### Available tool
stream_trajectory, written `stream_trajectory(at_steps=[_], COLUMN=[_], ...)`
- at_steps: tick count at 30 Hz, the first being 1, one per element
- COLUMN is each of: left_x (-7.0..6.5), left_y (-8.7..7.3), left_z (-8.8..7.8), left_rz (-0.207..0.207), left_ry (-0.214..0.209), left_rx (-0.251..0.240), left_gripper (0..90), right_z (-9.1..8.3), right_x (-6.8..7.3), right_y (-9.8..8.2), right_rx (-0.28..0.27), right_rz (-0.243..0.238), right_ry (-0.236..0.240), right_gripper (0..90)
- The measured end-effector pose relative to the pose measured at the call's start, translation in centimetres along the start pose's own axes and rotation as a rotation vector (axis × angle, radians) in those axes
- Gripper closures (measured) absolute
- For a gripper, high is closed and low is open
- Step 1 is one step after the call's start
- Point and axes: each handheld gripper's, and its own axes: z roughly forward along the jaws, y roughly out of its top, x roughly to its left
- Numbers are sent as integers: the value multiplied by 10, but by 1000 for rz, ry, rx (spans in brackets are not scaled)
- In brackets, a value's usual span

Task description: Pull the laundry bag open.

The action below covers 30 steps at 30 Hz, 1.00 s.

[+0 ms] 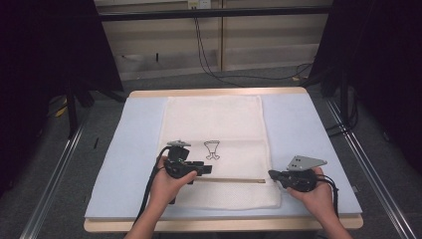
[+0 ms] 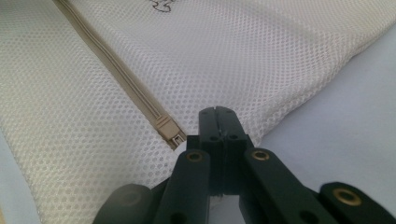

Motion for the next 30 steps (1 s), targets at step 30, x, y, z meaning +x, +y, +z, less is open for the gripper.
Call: stream_trajectory(at_steps=[30], left_x=[-46], left_y=[15], left_z=[68], left_rz=[-61], left_ry=[-126], left_rx=[94], left_gripper=[517], right_z=[2], right_x=[-3], right_y=[-4], right_rx=[32], right_rz=[-2], right_ry=[14], right_gripper=[900])
